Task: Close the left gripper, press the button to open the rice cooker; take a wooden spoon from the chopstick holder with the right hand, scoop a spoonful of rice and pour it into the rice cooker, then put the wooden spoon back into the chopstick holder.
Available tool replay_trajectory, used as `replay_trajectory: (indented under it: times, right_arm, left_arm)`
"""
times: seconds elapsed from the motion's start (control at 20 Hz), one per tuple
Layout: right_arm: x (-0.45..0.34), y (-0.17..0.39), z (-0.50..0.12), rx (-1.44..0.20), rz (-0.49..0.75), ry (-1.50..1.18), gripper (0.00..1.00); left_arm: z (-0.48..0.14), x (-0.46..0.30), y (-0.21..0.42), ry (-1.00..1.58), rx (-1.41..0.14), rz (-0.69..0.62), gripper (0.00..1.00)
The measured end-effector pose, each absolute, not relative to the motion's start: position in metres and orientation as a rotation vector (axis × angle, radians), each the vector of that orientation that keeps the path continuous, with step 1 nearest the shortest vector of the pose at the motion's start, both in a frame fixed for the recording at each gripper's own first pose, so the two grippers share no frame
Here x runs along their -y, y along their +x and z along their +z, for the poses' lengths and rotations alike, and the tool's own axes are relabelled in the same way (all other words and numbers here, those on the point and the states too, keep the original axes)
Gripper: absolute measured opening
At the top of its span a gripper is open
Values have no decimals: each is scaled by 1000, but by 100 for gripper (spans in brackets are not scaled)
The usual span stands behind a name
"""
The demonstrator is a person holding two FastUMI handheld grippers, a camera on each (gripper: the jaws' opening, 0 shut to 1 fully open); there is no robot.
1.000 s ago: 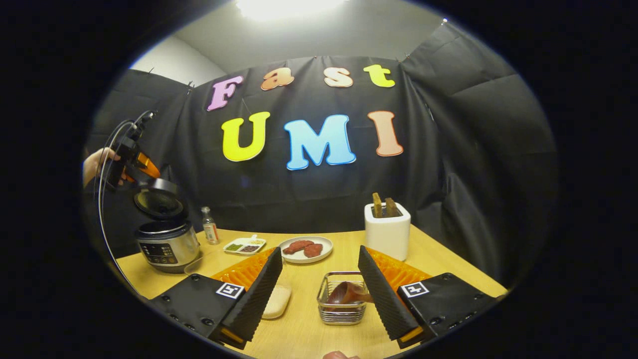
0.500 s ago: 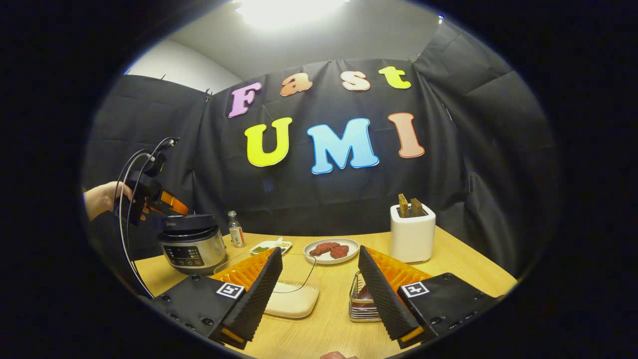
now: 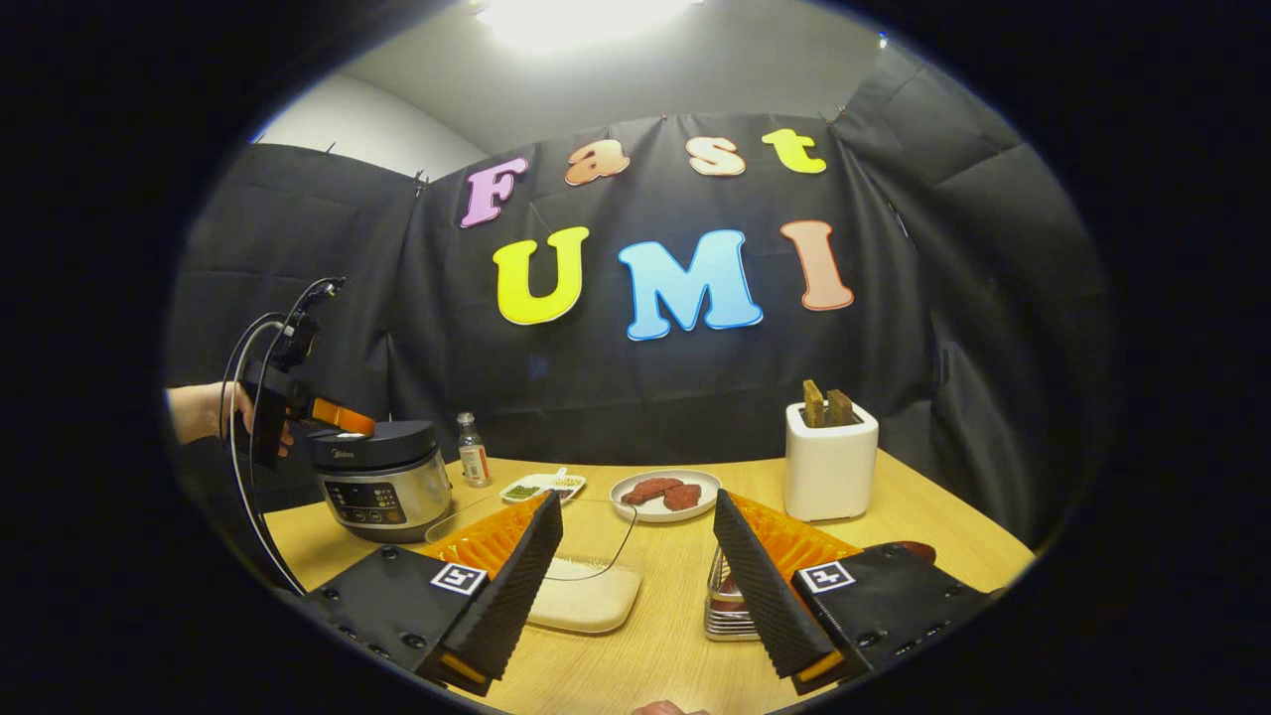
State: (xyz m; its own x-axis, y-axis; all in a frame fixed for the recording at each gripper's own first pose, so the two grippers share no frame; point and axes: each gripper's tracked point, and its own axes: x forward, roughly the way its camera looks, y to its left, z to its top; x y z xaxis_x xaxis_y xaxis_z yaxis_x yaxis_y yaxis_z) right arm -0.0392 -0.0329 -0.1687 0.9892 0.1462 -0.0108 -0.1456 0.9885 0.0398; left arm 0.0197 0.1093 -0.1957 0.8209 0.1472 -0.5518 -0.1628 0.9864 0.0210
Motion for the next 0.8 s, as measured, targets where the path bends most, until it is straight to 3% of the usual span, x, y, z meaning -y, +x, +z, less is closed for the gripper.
replay_trajectory:
  times: [0.45,0.65,0.8]
  right_arm:
    - [35,-39,-168,-13,139,-5,98]
    - [46,-24,-142,-6,92,30,98]
    - [42,-12,-96,50,89,24,98]
  left_arm:
    - [-196,-109,24,6,-591,154,98]
    - [-147,-115,29,42,-423,247,94]
    - [-104,-100,20,38,-281,237,93]
